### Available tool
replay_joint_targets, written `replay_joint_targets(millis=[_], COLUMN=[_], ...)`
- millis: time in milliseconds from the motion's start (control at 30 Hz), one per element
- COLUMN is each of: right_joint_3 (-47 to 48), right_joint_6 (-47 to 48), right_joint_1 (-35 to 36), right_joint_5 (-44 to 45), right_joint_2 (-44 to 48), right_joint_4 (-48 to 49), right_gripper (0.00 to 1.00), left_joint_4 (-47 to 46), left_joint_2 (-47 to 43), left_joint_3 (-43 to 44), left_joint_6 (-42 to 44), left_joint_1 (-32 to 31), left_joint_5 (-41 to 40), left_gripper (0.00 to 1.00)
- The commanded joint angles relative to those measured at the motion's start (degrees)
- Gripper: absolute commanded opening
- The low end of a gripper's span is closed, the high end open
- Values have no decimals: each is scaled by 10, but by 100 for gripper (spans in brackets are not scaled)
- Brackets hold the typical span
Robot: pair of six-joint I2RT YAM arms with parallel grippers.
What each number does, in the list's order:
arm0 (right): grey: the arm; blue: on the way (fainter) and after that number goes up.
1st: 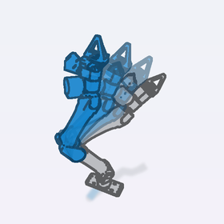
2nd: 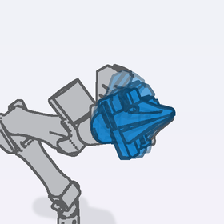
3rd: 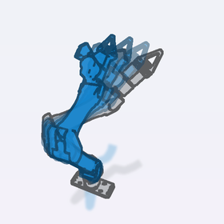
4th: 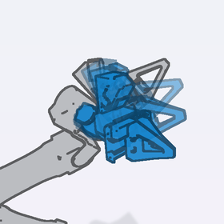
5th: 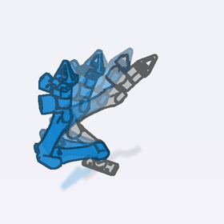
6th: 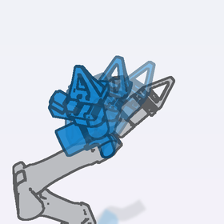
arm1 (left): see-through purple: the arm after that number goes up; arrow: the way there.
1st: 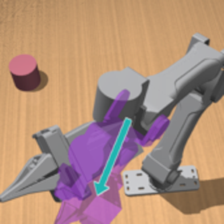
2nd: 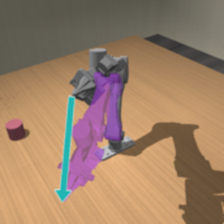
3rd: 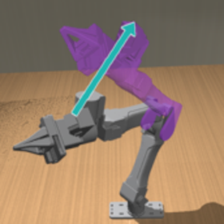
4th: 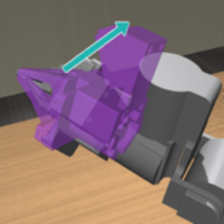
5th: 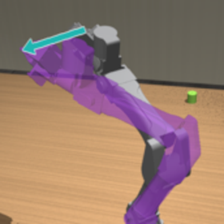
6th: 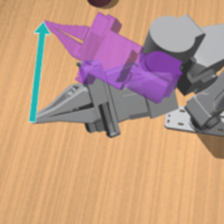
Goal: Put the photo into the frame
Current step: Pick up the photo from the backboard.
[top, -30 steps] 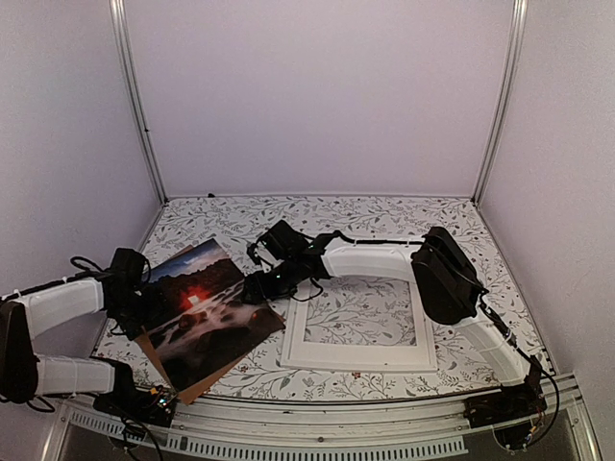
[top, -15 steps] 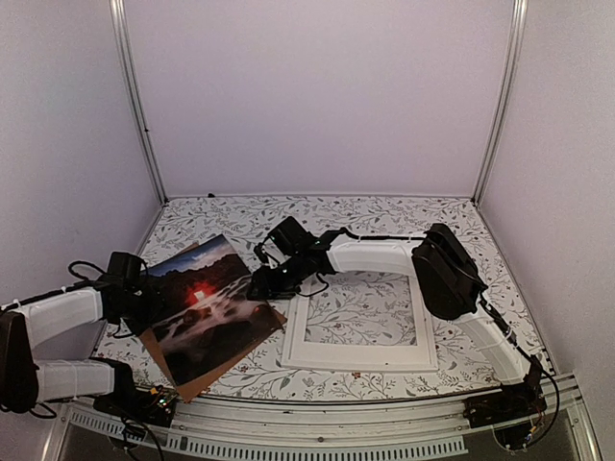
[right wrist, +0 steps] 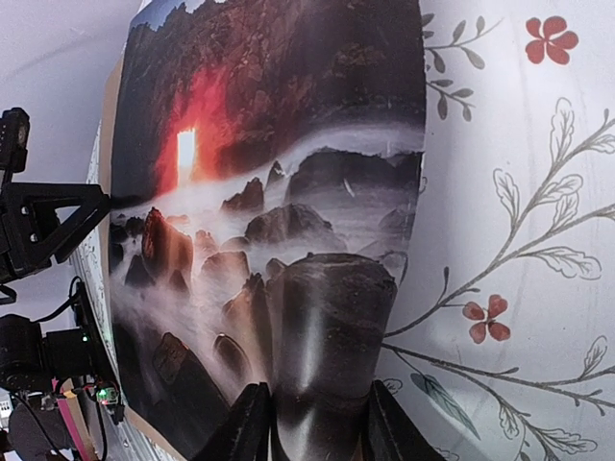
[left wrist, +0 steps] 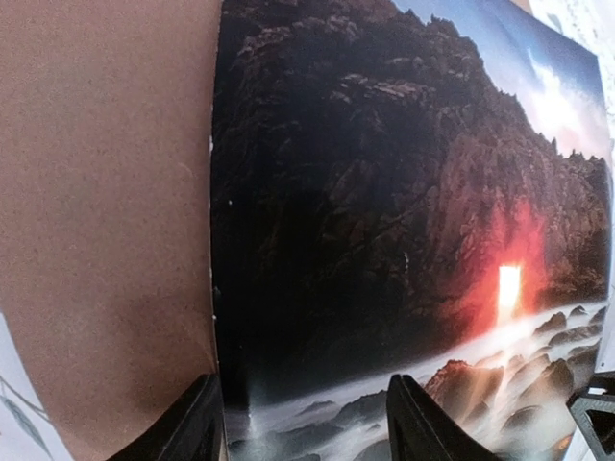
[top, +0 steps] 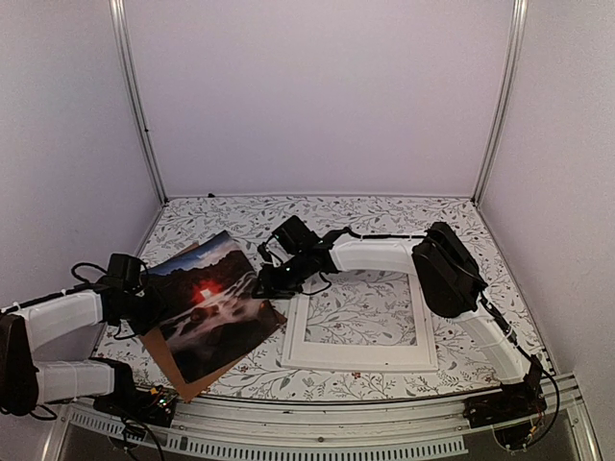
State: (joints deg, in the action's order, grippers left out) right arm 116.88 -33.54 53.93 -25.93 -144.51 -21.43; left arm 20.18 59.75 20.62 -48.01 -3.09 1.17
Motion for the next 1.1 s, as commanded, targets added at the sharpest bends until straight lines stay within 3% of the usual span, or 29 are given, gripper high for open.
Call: replay_joint_targets(millis=[0, 267, 600, 867, 1067], right_joint_3=[-9, -19, -71, -73, -3], right_joint_6=[4, 15, 40, 116, 155], right_joint_1=[2, -3, -30, -43, -45], right_joint_5=[-16, -20, 18, 180, 365], right_joint_2=[29, 64, 171, 282, 357], right_joint_4=[18, 24, -1, -140, -294], right_gripper=[32, 18, 10, 9, 9], left_joint_4=[-8, -2, 60, 73, 75], left_joint_2=[0, -1, -4, 21, 79], left_joint_3=[-10, 23, 143, 274, 354], left_joint_6=[9, 26, 53, 33, 28], left_joint_1=[-2, -10, -65, -167, -238], left_joint_5=[36, 41, 21, 30, 10], left_gripper=[60, 65, 69, 72, 72])
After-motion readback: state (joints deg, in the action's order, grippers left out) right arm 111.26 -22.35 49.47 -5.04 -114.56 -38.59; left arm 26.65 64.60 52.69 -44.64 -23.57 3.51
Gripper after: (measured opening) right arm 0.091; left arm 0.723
